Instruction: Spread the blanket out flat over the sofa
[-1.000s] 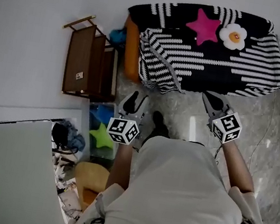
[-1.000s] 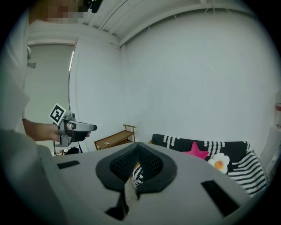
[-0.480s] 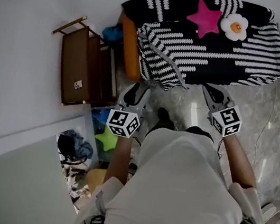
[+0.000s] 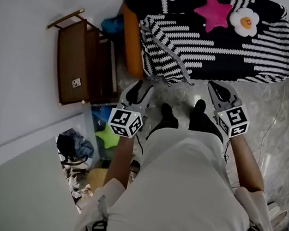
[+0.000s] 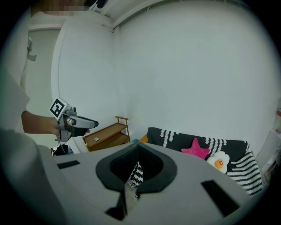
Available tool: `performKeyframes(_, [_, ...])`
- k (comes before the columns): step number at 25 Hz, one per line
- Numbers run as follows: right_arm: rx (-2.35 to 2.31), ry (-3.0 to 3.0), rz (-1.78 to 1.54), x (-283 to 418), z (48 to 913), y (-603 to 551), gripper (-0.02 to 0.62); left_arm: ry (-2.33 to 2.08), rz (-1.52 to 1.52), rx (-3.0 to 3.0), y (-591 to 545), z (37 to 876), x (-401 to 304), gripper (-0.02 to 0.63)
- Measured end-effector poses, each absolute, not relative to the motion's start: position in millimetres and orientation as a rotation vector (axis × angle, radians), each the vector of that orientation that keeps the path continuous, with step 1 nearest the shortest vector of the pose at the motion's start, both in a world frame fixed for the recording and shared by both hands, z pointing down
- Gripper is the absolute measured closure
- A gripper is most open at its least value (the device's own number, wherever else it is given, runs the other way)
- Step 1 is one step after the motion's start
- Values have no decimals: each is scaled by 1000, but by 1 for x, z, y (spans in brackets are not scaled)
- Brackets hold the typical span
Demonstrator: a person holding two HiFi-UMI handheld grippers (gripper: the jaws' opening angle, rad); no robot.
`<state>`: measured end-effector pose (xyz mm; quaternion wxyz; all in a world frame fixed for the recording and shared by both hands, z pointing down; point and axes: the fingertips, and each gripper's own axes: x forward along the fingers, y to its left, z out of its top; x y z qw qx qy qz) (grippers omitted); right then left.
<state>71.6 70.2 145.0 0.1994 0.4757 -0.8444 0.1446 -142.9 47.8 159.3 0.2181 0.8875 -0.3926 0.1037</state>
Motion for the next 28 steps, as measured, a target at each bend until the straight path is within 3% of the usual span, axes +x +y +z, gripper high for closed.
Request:
performKeyframes(17, [980,-2406,503,146,218,-12,592,-1248,344,2236,11,232,-47,419])
performKeyframes(28, [809,-2414,556,150,296,-68,592,-1271,412,2128,-25,321,-9,419])
